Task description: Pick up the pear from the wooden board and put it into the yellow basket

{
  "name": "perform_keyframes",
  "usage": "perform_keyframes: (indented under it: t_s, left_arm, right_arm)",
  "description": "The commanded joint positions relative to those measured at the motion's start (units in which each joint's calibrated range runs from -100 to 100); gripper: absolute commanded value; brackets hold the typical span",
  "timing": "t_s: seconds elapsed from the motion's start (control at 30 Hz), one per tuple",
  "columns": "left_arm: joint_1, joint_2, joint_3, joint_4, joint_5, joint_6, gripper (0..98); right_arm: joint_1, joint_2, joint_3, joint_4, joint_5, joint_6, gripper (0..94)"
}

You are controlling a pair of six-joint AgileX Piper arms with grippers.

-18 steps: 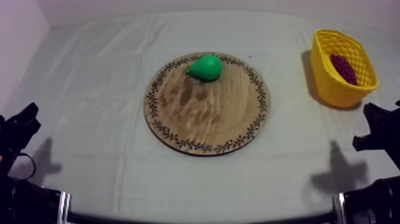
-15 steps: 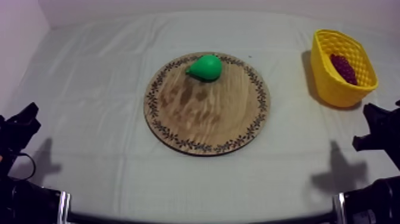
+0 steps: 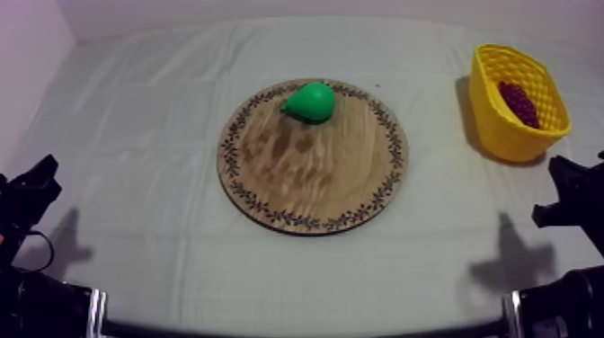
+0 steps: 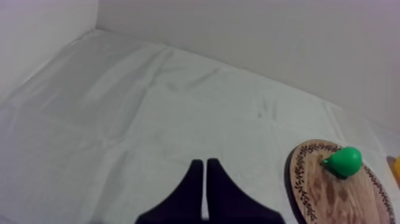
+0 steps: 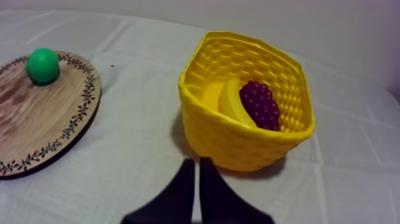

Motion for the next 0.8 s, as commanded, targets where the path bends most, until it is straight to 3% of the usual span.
perform_keyframes:
  t_s: [0.0,0.63,0.77]
  left_arm:
    - [0.0,0.0,0.0,-0.02,-0.01,0.01,0.1]
    - [0.0,0.0,0.0,-0.02,-0.01,0.01,0.1]
    - [0.0,0.0,0.0,-0.02,-0.01,0.01,0.1]
  right_arm:
    - [-0.02,-0.02,0.04,0.01,0.05,-0.01,0.7]
    - [-0.02,-0.02,0.04,0.01,0.05,0.48,0.7]
    - [-0.02,-0.02,0.04,0.01,0.05,2.46,0.7]
